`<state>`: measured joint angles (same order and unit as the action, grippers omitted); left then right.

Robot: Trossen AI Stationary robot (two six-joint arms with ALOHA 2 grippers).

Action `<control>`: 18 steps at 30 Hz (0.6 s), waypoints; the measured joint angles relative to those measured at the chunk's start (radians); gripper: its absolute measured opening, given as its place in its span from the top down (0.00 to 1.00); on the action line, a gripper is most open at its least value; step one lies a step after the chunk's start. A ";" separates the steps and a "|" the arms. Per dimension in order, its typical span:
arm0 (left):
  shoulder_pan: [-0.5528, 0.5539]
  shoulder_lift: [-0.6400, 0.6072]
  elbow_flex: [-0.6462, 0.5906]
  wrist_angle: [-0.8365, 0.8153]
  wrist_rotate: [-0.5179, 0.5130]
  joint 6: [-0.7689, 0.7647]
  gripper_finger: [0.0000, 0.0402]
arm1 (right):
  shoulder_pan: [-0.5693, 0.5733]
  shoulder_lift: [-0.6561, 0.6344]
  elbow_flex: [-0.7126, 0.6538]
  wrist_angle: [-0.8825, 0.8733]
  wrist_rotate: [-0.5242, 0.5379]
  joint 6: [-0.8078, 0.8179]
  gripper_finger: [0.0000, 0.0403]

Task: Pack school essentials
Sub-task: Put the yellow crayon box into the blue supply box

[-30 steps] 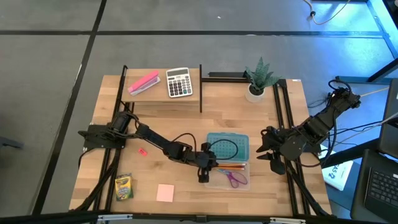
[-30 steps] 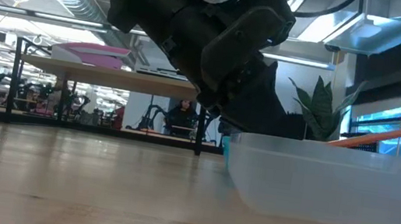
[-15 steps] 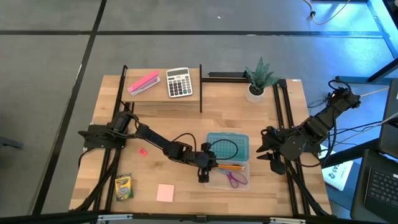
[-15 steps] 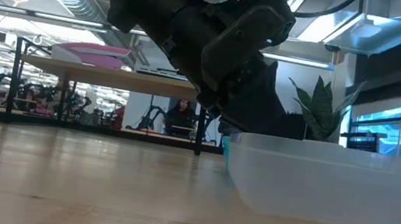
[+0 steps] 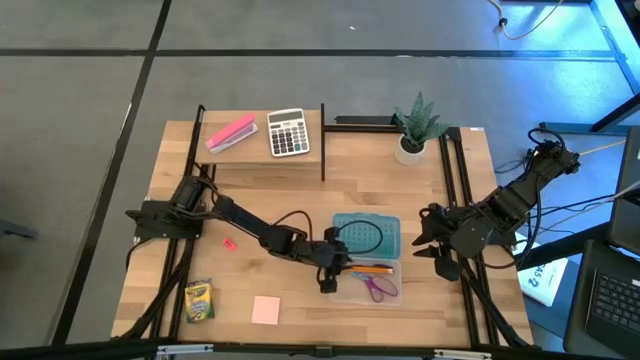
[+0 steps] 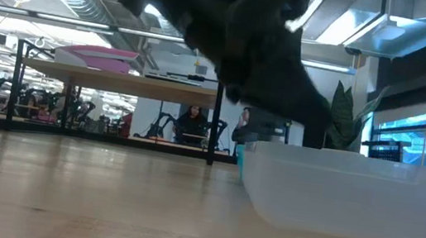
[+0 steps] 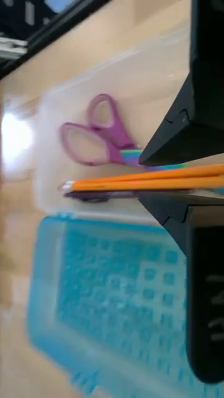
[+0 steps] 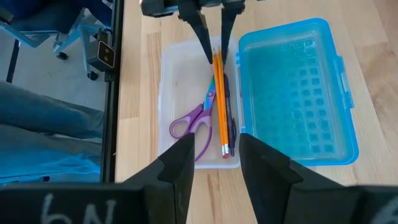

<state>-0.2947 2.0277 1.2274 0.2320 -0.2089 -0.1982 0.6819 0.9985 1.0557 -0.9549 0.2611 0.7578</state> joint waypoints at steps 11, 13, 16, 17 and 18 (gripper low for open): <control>-0.010 -0.178 0.001 -0.270 -0.020 -0.185 0.83 | 0.000 0.000 0.000 0.017 0.000 -0.041 0.68; -0.013 -0.222 0.000 -0.371 -0.019 -0.302 0.83 | 0.000 0.000 0.000 0.017 0.000 -0.058 0.68; -0.016 -0.292 0.000 -0.522 -0.003 -0.520 0.83 | 0.000 0.000 0.000 0.019 0.000 -0.069 0.68; -0.021 -0.311 0.000 -0.564 0.005 -0.585 0.83 | 0.000 0.000 0.000 0.021 0.000 -0.083 0.68; -0.027 -0.330 0.000 -0.608 0.015 -0.644 0.83 | 0.000 0.000 0.000 0.023 0.000 -0.102 0.68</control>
<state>-0.3220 1.6979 1.2278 -0.3764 -0.1939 -0.8425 0.6819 0.9985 1.0557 -0.9322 0.2609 0.6558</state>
